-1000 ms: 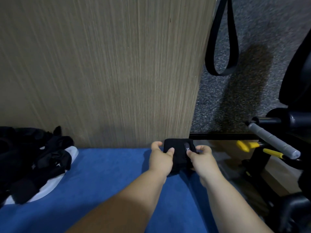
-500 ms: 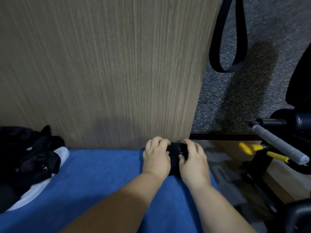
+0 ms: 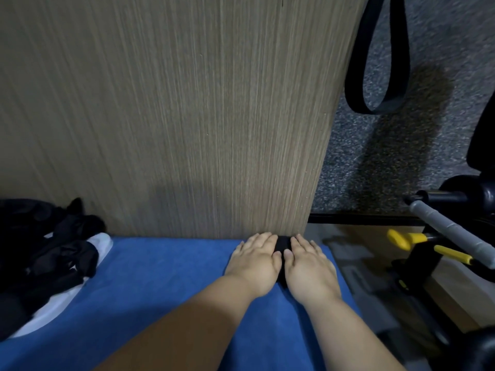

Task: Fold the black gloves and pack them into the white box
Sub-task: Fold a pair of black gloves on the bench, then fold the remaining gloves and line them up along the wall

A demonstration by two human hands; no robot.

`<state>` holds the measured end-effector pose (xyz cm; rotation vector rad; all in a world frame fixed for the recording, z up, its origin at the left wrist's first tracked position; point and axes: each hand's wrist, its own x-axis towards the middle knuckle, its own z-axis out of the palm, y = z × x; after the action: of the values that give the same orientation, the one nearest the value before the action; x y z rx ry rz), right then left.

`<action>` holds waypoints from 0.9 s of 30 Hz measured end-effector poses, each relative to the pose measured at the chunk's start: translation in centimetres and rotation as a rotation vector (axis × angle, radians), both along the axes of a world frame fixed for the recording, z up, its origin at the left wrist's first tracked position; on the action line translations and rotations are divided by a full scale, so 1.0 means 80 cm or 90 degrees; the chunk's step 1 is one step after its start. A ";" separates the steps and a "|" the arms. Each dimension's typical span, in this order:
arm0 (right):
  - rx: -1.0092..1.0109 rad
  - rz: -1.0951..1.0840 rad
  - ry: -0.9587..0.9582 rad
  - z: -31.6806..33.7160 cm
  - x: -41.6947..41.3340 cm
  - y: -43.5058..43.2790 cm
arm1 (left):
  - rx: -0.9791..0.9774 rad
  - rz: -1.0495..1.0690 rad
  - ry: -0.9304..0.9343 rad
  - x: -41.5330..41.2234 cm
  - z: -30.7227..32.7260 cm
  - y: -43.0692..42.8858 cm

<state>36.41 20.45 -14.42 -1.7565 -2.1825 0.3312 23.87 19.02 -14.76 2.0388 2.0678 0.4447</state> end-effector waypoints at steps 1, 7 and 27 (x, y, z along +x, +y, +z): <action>-0.002 -0.003 -0.004 0.000 0.000 0.000 | -0.003 0.000 0.003 0.000 0.000 0.001; -0.002 -0.014 -0.002 0.002 -0.001 -0.001 | -0.023 0.022 0.011 0.004 0.005 -0.004; 0.201 0.174 0.203 0.033 -0.087 -0.109 | 0.160 0.286 -0.029 -0.155 0.045 -0.235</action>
<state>29.46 11.71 -11.76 -1.1550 -2.1029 0.2866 11.46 0.26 -11.18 1.6431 2.5504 0.8522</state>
